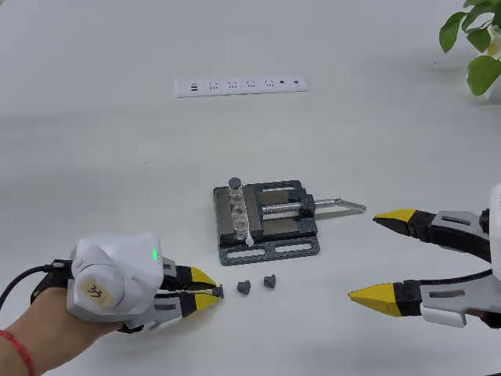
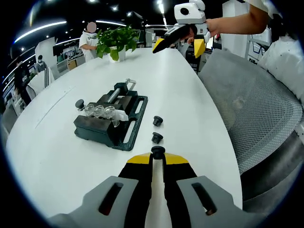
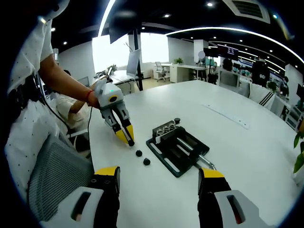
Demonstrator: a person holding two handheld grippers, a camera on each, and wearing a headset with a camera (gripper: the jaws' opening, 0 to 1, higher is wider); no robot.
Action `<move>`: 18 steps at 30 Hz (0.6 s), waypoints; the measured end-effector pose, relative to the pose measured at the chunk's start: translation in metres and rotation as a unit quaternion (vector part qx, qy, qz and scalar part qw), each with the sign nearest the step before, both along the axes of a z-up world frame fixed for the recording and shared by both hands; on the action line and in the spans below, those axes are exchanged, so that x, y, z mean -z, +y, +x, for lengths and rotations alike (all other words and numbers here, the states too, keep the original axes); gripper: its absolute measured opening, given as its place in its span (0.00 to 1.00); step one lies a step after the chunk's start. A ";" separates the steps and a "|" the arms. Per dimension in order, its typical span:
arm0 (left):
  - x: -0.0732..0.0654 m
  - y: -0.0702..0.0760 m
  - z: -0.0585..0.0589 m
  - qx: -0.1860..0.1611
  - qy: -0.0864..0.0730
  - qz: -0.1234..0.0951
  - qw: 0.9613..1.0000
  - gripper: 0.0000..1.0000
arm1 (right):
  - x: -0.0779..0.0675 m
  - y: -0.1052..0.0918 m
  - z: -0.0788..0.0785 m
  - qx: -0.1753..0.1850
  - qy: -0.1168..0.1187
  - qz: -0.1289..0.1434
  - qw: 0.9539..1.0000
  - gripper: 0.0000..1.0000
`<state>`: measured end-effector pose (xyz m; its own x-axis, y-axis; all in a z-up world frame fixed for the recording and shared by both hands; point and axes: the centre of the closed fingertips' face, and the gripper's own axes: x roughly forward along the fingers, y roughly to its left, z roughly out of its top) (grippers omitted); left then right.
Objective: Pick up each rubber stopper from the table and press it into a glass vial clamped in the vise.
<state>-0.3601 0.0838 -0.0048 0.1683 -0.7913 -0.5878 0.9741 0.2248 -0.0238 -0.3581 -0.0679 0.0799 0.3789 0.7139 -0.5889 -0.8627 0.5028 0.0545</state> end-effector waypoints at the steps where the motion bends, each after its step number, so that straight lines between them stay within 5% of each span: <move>1: -0.003 -0.001 0.000 -0.003 0.001 -0.005 1.000 0.04 | 0.000 0.001 0.000 0.000 0.000 0.000 1.000 0.64; 18: -0.058 -0.008 -0.009 -0.030 -0.009 -0.064 0.997 0.04 | -0.014 0.030 0.000 -0.043 0.000 -0.003 0.999 0.62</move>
<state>-0.3690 0.0759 0.0536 0.2268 -0.8477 -0.4796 0.9595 0.2791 -0.0395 -0.3579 -0.0378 0.0940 0.3164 0.7402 -0.5934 -0.9027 0.4272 0.0516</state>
